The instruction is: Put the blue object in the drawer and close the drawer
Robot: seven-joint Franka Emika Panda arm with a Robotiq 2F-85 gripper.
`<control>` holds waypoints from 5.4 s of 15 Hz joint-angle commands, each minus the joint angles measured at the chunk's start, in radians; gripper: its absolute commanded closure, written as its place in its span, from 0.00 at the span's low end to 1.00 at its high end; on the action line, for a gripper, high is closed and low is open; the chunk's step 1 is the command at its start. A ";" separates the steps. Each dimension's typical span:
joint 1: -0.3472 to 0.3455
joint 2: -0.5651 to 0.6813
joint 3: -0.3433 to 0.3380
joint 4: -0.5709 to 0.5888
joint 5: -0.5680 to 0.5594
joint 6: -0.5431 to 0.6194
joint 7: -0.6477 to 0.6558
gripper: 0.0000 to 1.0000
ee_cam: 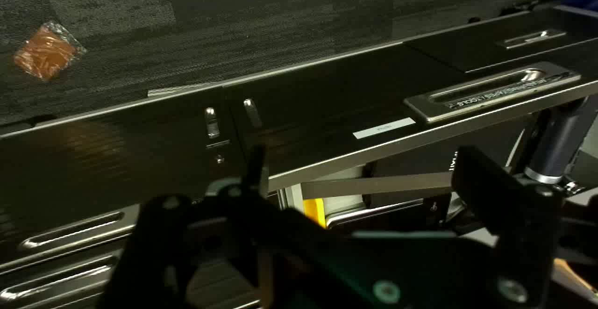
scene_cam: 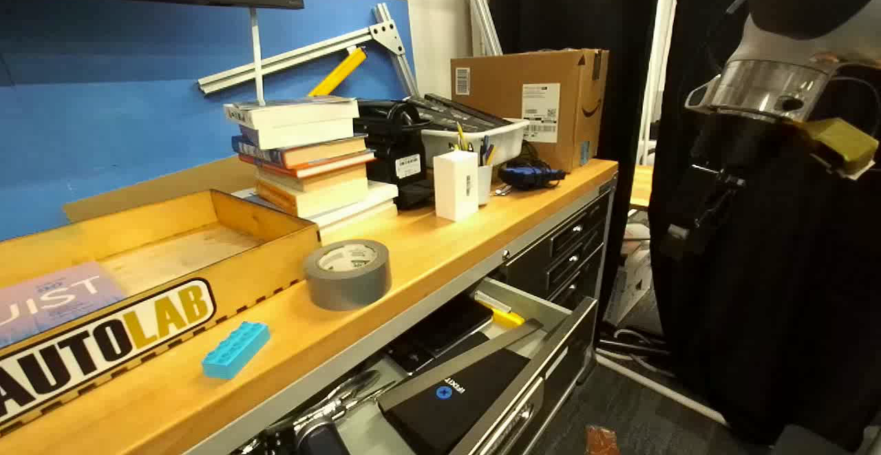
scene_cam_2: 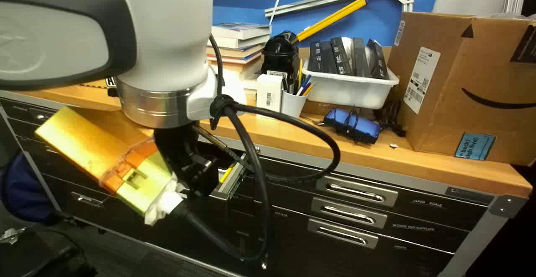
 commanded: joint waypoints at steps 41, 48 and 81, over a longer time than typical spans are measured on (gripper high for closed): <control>0.372 0.962 0.765 0.895 -0.196 0.118 0.511 0.00; 0.373 0.985 0.743 0.935 -0.204 0.131 0.528 0.01; 0.163 0.499 0.616 0.174 -0.076 0.241 0.613 0.08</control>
